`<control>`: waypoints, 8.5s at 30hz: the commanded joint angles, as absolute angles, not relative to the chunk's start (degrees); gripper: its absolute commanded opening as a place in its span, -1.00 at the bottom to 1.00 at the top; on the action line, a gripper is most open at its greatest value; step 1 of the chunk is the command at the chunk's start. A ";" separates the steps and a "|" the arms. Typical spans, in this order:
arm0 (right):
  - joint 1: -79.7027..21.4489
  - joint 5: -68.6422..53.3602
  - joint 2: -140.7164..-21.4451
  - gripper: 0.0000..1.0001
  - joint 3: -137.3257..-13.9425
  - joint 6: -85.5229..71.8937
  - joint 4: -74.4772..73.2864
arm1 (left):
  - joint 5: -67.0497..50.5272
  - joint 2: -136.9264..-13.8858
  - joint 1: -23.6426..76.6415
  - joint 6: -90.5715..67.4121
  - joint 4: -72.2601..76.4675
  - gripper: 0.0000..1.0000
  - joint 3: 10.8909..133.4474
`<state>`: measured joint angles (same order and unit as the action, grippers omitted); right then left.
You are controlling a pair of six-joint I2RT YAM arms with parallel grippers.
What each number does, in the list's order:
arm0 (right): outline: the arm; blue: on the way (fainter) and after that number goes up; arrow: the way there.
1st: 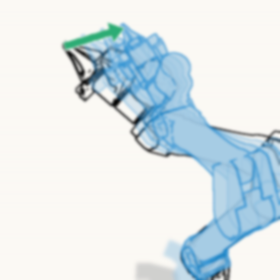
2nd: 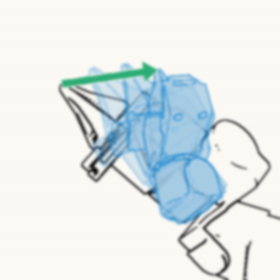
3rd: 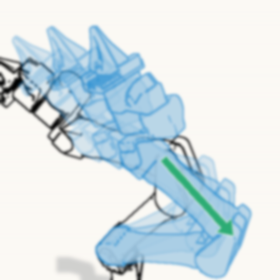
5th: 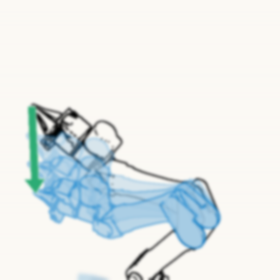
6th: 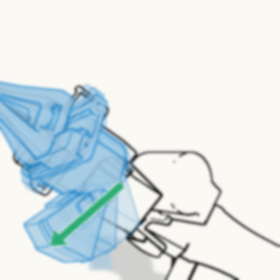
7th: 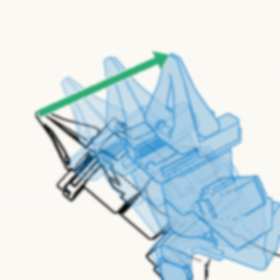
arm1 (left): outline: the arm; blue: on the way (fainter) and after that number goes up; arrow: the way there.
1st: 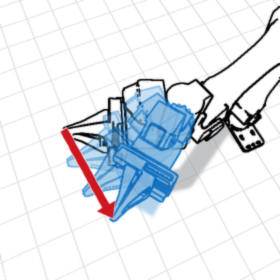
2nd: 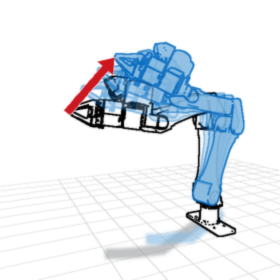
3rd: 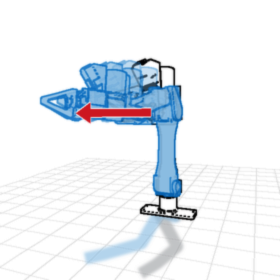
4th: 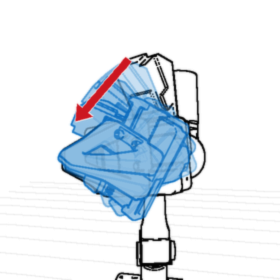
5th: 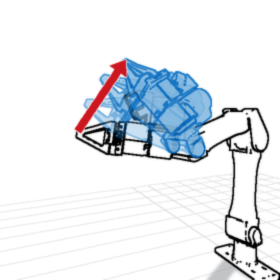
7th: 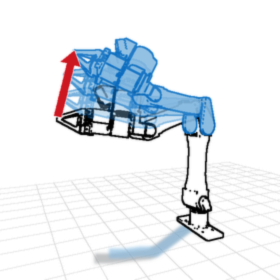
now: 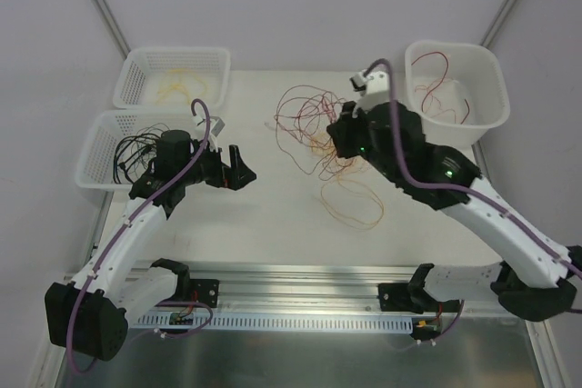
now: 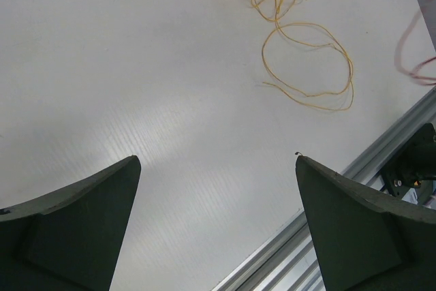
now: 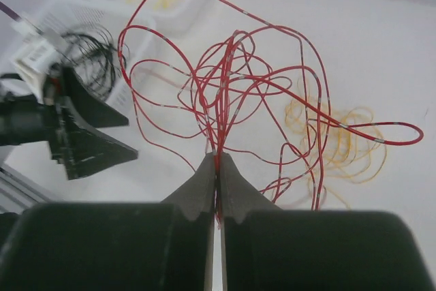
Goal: Untangle the cables
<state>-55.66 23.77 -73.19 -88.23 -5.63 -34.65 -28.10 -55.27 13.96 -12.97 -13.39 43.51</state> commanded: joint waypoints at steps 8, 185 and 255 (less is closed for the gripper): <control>-48.18 32.26 -57.83 -0.99 -88.24 5.10 -32.78 | -29.71 -56.43 14.59 -13.01 -13.01 0.98 43.77; -1.93 -18.28 -17.67 0.99 -47.02 -8.00 -50.62 | 15.20 -104.24 44.03 -9.49 -18.72 0.56 76.47; -2.02 -18.10 -22.41 0.99 -43.77 -4.66 -53.44 | -2.37 -131.22 -7.64 -18.55 -24.17 0.05 135.70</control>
<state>-1.72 -17.43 -21.85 -43.31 -5.91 -52.51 -0.10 -133.34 -6.24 -18.20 -25.08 132.40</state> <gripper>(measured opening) 0.994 0.483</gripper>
